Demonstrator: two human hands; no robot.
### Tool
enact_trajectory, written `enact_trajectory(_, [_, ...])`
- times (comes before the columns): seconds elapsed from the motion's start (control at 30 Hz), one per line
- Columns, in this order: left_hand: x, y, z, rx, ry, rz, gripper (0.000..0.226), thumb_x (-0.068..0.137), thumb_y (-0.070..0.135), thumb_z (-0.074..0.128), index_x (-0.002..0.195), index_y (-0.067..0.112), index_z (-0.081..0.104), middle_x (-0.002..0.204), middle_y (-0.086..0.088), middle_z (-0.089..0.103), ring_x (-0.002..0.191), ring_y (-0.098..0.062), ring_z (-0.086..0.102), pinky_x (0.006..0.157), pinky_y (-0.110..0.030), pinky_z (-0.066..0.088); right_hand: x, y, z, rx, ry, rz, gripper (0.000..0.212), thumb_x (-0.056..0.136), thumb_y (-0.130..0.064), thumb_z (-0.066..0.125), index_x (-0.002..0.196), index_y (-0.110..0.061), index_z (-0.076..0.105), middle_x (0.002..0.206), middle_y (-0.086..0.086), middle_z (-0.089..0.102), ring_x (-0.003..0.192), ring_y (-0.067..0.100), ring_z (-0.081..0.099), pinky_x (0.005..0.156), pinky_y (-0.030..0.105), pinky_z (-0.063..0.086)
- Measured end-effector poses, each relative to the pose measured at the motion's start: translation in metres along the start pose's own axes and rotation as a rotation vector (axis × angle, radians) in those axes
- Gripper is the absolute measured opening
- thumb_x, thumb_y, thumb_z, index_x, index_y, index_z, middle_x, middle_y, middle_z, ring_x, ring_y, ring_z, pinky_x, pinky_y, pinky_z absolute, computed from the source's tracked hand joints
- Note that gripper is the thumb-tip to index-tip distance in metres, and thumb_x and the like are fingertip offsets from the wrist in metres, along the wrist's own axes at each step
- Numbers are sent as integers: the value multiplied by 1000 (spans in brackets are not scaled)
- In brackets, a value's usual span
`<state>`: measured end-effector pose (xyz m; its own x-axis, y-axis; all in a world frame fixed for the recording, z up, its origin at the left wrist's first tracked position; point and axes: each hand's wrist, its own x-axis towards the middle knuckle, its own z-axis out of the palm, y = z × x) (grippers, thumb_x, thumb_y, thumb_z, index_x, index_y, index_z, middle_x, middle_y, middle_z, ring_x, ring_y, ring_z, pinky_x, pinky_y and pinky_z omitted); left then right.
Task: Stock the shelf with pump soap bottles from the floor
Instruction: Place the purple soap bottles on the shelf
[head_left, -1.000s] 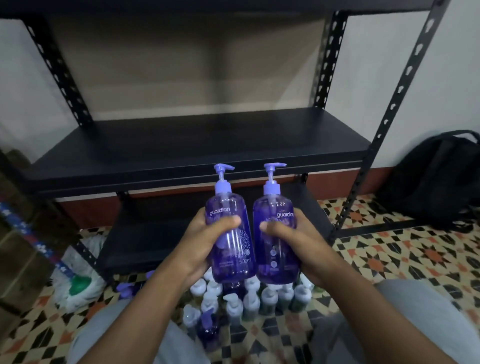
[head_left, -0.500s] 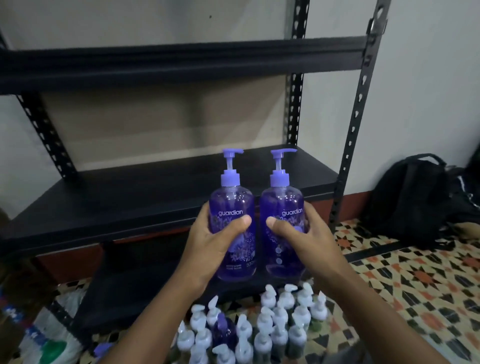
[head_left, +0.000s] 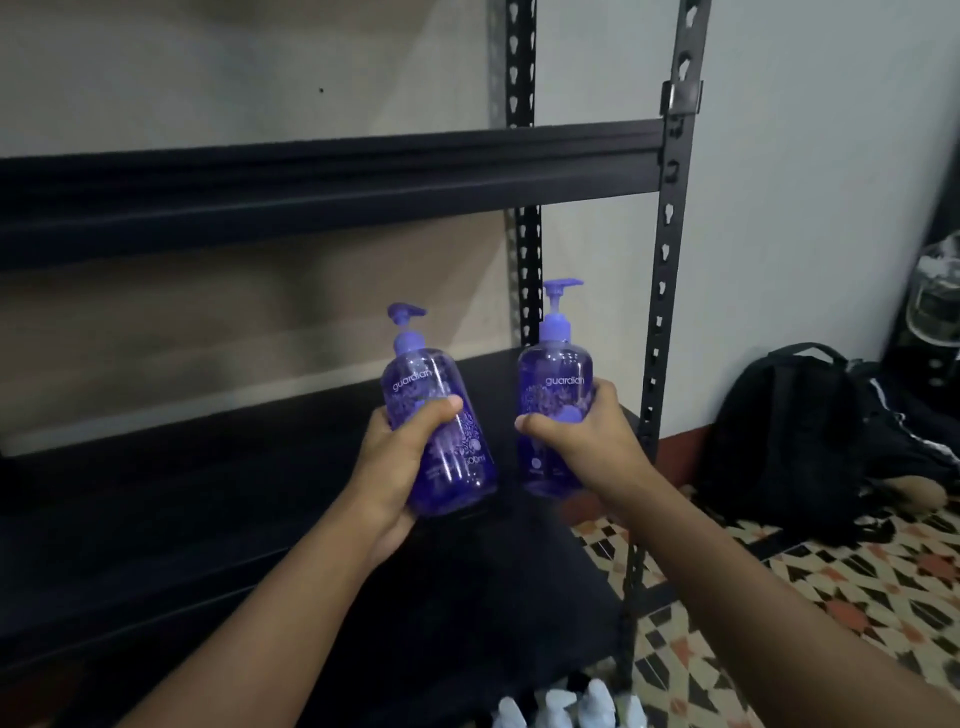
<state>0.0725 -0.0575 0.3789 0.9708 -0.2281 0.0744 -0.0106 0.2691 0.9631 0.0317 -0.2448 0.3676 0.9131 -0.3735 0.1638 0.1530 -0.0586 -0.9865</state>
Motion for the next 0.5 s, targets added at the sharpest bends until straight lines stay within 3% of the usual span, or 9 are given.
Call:
enact_trajectory(0.07, [17, -8, 3, -50, 4, -46, 47, 80, 30, 78, 119, 8, 64, 101, -22, 69, 89, -31, 67, 82, -50, 59, 18, 11, -2, -34, 24, -57, 72, 76, -19, 87, 131, -22, 40, 109, -2, 62, 92, 12, 66, 65, 17, 52])
enact_trajectory(0.17, [37, -23, 7, -77, 7, -56, 79, 63, 41, 81, 131, 5, 60, 111, -26, 68, 96, -34, 66, 81, -47, 59, 37, 24, -4, -53, 36, -142, 72, 77, -17, 86, 131, -24, 40, 109, -2, 62, 88, 13, 68, 62, 15, 53])
enact_trajectory(0.27, [49, -37, 10, -89, 16, -36, 81, 60, 41, 81, 131, 8, 60, 105, -17, 68, 94, -33, 66, 81, -46, 59, 51, 36, -5, -66, 17, -175, 75, 77, -18, 86, 134, -27, 39, 112, -4, 62, 96, 12, 67, 67, 16, 55])
enact_trajectory(0.37, [56, -49, 9, -100, 43, -24, 70, 64, 35, 80, 129, 15, 62, 99, -8, 72, 87, -24, 70, 76, -42, 59, 59, 49, -4, -81, 12, -177, 79, 75, -21, 88, 136, -30, 39, 114, -6, 63, 101, 12, 67, 85, 30, 59])
enact_trajectory(0.5, [61, -55, 7, -77, 84, -12, 63, 68, 34, 78, 128, 20, 62, 102, -6, 73, 86, -21, 73, 71, -40, 59, 62, 59, -3, -144, 12, -193, 92, 72, -26, 90, 142, -29, 31, 126, -8, 55, 112, 11, 60, 102, 34, 51])
